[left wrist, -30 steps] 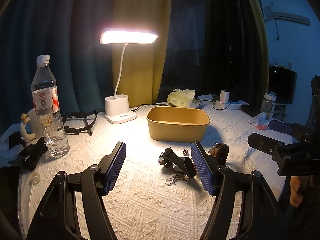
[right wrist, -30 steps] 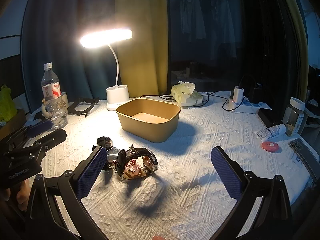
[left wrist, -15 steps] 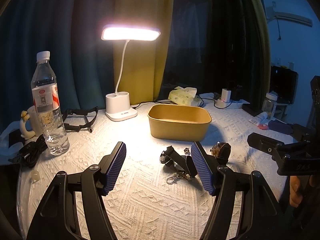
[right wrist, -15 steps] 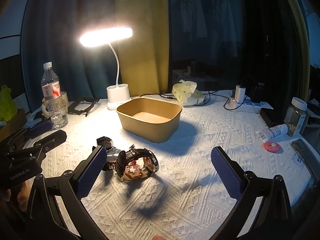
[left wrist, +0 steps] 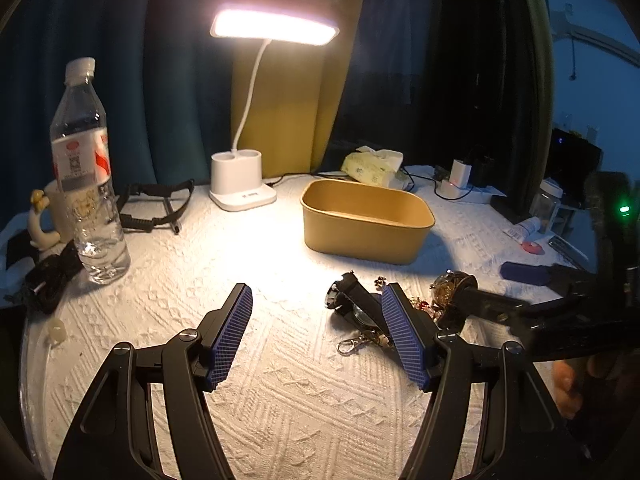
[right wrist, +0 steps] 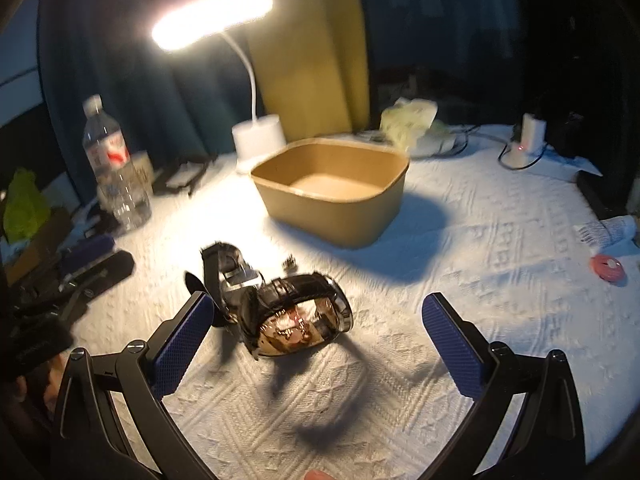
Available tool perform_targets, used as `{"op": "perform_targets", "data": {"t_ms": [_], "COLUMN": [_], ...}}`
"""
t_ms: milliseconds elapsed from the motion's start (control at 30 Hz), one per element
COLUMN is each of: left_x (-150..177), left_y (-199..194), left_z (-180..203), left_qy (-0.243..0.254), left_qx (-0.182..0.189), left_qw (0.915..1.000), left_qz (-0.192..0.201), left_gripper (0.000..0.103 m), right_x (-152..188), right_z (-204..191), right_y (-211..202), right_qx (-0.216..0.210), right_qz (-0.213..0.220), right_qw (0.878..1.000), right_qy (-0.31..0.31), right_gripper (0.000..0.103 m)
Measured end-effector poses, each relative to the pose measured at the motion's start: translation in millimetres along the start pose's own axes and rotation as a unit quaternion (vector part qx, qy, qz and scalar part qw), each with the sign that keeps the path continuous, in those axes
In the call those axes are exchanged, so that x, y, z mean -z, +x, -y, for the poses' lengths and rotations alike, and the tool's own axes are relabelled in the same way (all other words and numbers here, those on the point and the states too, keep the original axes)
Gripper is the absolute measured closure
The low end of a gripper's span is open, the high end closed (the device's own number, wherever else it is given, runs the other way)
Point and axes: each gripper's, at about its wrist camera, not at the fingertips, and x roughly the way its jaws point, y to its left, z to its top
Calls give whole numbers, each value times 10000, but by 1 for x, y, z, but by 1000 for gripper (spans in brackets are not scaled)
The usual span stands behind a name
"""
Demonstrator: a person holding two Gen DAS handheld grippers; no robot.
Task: Organize jewelry
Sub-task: 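Grasp the dark leather-strap watch with the right tool while the left tool grasps the black-strap watch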
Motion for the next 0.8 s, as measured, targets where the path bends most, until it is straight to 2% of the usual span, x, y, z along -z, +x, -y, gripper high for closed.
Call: {"op": "perform_targets", "data": {"t_ms": [167,333,367,400,533,700,800], "left_x": [0,-9,-11,-14,-21,-19,-18], "left_y": [7,15,16,18,35,65,76], "left_z": [3,11,13,16,27,25,23], "left_qy": [83,77,91,117,155,-128,-320], "left_qx": [231,394,436,478,479,394,374], "left_qw": [9995,9988,9986,9983,9971,9922,9891], "left_qz": [-181,-289,-282,-302,-567,-1173,-1386], "left_gripper": [32,32,32,32,32,32,32], "right_x": [-2,-2,-2,-1,-2,-7,-11], "right_z": [2,1,1,2,4,20,31], "right_y": [12,24,25,26,23,15,12], "right_qx": [-297,-533,-645,-676,-782,-787,-735], "right_qz": [-226,-470,-516,-511,-450,-266,-162], "right_qw": [9993,9974,9966,9964,9959,9965,9970], "right_qy": [-3,-81,-61,-48,-98,75,159], "right_gripper": [2,24,31,33,34,34,34]}}
